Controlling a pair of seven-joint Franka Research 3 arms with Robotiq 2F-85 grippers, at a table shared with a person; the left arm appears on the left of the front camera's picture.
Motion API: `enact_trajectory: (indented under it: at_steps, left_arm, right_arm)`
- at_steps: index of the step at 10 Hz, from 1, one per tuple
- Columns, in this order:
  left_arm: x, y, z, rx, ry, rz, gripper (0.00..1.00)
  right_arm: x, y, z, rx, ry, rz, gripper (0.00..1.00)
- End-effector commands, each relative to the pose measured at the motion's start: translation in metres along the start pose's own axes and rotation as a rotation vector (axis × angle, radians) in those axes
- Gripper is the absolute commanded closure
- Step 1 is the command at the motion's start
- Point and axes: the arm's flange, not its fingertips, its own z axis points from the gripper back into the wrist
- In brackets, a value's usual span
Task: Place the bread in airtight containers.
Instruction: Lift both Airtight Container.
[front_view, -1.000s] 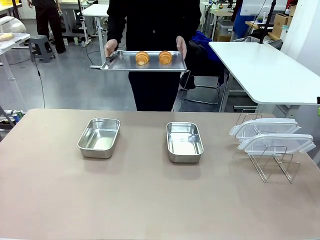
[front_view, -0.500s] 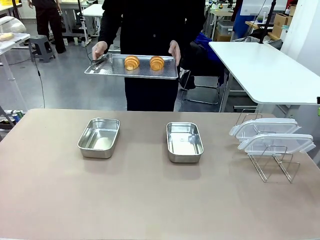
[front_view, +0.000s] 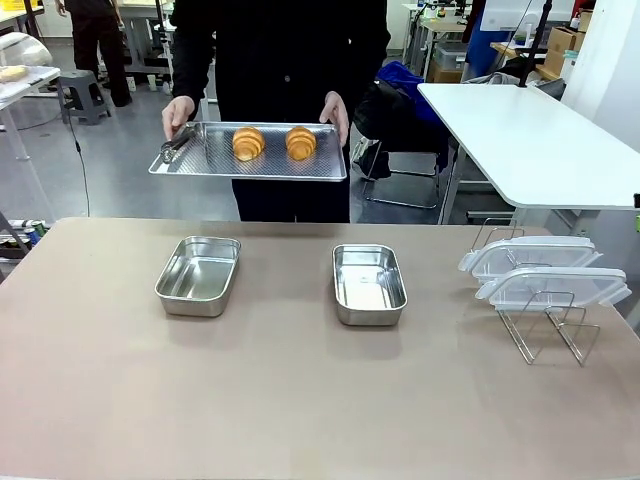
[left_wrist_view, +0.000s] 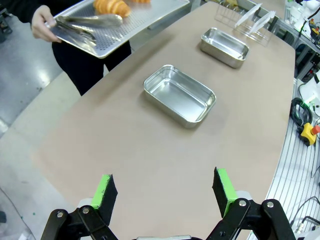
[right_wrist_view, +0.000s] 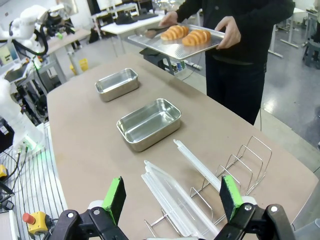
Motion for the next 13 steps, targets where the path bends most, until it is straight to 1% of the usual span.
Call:
enact_trajectory:
  at_steps: [1,6,7,8,9,10,11,12,13]
  left_arm:
    - [0.0,0.001,0.001,-0.007,-0.021,-0.02,0.0]
    - [0.0,0.001,0.001,-0.007,-0.021,-0.02,0.0]
    - [0.0,0.0,0.0,0.0,0.0,0.0,0.0]
    - [0.025,0.001,-0.02,-0.014,0.074,0.011,0.0]
    - [0.064,0.003,-0.033,-0.01,0.156,0.013,0.0]
    - [0.099,0.002,-0.047,0.013,0.24,0.039,0.0]
    - [0.133,0.0,-0.066,0.049,0.328,0.057,0.0]
    - [0.159,-0.004,-0.09,0.095,0.405,0.087,0.0]
    - [0.176,-0.012,-0.113,0.138,0.477,0.131,0.0]
  right_arm:
    - [0.002,-0.004,-0.001,-0.003,-0.028,0.027,0.0]
    - [0.002,-0.004,-0.001,-0.003,-0.028,0.027,0.0]
    - [0.0,0.0,0.0,0.0,0.0,0.0,0.0]
    - [0.028,0.008,-0.028,0.022,0.024,-0.012,0.0]
    - [0.062,0.02,-0.063,0.007,0.089,-0.003,0.0]
    - [0.087,0.031,-0.096,-0.038,0.184,-0.012,0.0]
    - [0.109,0.046,-0.131,-0.125,0.265,-0.04,0.0]
    - [0.125,0.062,-0.165,-0.219,0.344,-0.065,0.0]
    - [0.135,0.081,-0.196,-0.287,0.421,-0.083,0.0]
